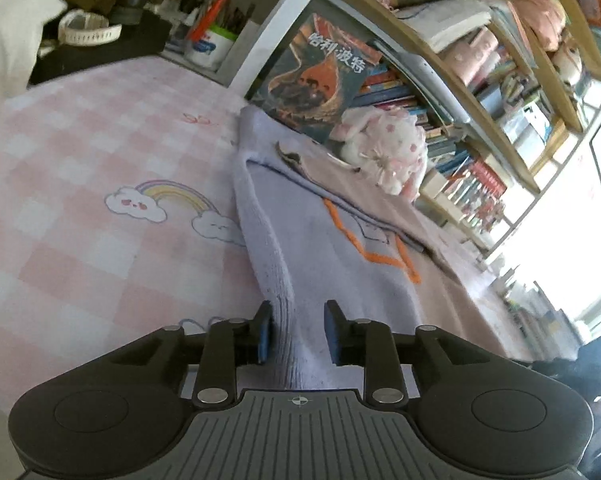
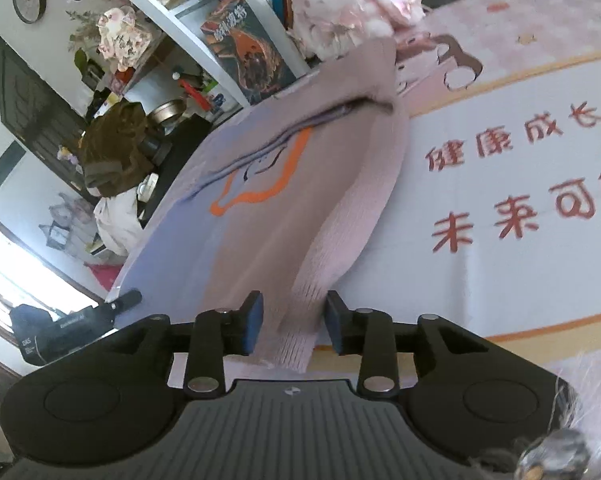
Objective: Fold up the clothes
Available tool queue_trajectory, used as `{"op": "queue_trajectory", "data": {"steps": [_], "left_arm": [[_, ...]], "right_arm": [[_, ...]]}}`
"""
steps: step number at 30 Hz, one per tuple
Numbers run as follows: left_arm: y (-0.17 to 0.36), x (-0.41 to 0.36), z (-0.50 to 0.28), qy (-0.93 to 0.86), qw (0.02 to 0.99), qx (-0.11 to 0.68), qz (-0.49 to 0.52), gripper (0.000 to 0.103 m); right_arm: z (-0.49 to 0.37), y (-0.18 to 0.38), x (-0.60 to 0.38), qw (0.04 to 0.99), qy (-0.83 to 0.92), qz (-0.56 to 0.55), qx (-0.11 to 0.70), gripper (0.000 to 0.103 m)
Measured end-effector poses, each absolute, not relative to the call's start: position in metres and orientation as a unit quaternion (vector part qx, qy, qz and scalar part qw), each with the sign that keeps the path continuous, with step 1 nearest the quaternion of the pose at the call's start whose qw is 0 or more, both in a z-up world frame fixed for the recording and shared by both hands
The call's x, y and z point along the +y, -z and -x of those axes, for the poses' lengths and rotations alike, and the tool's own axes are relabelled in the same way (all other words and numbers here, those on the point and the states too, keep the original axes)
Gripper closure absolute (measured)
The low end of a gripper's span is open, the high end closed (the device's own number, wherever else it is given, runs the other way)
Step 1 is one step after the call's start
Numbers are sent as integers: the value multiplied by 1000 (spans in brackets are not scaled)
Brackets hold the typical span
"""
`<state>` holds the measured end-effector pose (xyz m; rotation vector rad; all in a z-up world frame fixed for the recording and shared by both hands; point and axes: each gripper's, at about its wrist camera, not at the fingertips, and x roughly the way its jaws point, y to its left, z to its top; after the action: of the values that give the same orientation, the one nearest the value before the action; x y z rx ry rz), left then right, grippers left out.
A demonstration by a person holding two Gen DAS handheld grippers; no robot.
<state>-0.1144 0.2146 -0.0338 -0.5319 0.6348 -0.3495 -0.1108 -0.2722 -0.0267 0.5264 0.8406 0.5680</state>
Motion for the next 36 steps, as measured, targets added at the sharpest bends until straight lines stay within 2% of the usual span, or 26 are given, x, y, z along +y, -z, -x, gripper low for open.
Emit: {"op": "queue_trajectory", "data": {"steps": [2,3,4,6,7,21,29,36], "left_arm": [[36,217,110,170,895,308,276,81],[38,218,107,169,892,310,281,94],[39,218,106,168,892,311,282,99],[39,219,107,171,890,308,290,99],[39,220,110,176,888,305,295,99],[1,220,173,268,860,226,371,99],[-32,226,114,284,839,134,444,99],[-48,214,41,222,873,145,409,99]], "right_arm": [[110,27,-271,841,-272,-252,395,70],[108,28,-271,839,-272,-255,395,71],[106,29,-272,839,-272,-257,395,77],[105,29,-271,844,-267,-248,394,90],[105,29,-271,845,-266,-244,393,92],[176,-6,-297,843,-314,-263,349,93],[143,-66,-309,875,-321,-272,240,93],[52,-86,-304,885,-296,-282,223,93]]}}
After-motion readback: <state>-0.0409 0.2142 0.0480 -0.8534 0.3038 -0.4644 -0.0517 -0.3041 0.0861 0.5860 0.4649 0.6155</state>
